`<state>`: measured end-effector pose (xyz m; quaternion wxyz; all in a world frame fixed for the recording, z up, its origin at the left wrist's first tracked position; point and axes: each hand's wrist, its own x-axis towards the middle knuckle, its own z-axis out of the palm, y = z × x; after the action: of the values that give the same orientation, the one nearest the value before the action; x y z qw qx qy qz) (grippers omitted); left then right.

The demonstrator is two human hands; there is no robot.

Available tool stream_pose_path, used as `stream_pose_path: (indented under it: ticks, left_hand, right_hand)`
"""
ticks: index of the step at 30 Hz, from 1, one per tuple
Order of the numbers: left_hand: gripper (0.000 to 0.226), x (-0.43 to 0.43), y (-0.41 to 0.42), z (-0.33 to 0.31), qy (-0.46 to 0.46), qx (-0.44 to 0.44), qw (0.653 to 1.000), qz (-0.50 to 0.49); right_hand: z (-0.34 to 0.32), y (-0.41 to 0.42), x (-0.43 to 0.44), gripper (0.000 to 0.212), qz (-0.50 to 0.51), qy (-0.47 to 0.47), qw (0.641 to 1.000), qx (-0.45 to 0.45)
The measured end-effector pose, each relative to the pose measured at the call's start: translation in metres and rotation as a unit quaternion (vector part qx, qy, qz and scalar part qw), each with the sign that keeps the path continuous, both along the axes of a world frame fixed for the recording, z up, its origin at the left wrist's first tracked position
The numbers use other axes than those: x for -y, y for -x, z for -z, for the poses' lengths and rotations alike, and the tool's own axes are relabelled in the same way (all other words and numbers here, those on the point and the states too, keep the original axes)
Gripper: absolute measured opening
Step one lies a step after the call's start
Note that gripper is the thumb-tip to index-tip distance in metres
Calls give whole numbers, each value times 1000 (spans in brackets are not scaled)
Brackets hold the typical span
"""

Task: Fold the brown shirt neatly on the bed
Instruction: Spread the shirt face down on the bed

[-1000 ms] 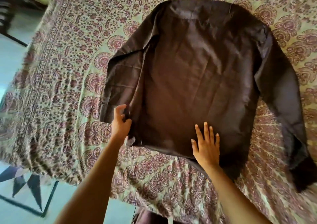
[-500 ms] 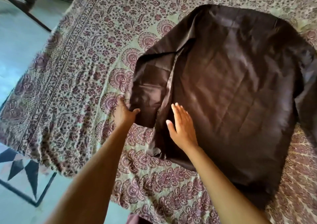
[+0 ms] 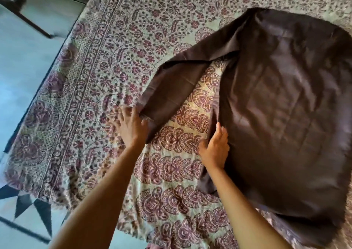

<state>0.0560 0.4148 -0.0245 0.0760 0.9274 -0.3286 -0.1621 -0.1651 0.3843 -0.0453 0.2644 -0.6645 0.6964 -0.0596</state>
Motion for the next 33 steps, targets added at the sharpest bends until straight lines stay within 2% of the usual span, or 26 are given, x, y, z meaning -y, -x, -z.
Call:
stream_pose_path:
  ticks: [2, 4, 6, 10, 12, 14, 16, 18, 20, 22, 23, 25, 27, 28, 30, 33]
  left_hand:
    - [22, 2, 31, -3, 43, -21, 996, 69]
    - [16, 2, 65, -3, 58, -62, 990, 111]
    - [14, -3, 88, 1, 58, -100, 987, 112]
    - [12, -12, 128, 6, 69, -245, 962, 99]
    - [10, -18, 139, 3, 73, -332, 936, 89]
    - [9, -28, 142, -5, 79, -428, 899, 46]
    - [22, -38, 142, -19, 81, -548, 832, -1]
    - [31, -47, 140, -33, 72, -615, 785, 12]
    - [33, -57, 135, -34, 76, -599, 797, 23]
    - [41, -66, 130, -20, 75, -508, 858, -21]
    - [39, -71, 127, -11, 71, -459, 883, -58]
    - [29, -78, 122, 2, 72, -398, 905, -135]
    - [21, -84, 115, 10, 84, -351, 913, -187]
    - [23, -87, 113, 12, 94, -333, 916, -201]
    - [26, -89, 110, 14, 112, -296, 929, -194]
    - [23, -91, 114, 11, 125, -252, 947, -155]
  right_hand:
    - [-2, 10, 1, 74, -35, -12, 999, -9]
    - [-5, 26, 1, 78, -75, -23, 997, 4]
    - [-12, 39, 3, 76, -64, -65, 995, 49]
    - [-25, 76, 3, 39, 8, -155, 987, 47]
    - [-28, 82, -3, 25, 70, -178, 977, 98]
    - [-30, 77, -14, 15, 148, -218, 940, 216]
    - [-33, 62, -23, 11, 183, -262, 892, 319]
    - [-37, 48, -28, 23, 171, -315, 844, 398]
    - [-38, 38, -33, 35, 149, -382, 787, 461]
    - [-37, 39, -38, 40, 132, -421, 759, 479]
    - [-36, 43, -40, 41, 128, -422, 763, 472]
    - [-37, 57, -45, 40, 132, -400, 797, 434]
    - [-31, 75, -50, 36, 112, -354, 856, 361]
    - [-26, 86, -54, 34, 92, -321, 887, 318]
    - [-17, 109, -64, 29, 69, -265, 928, 253]
    - [-11, 137, -74, 24, 73, -203, 960, 180]
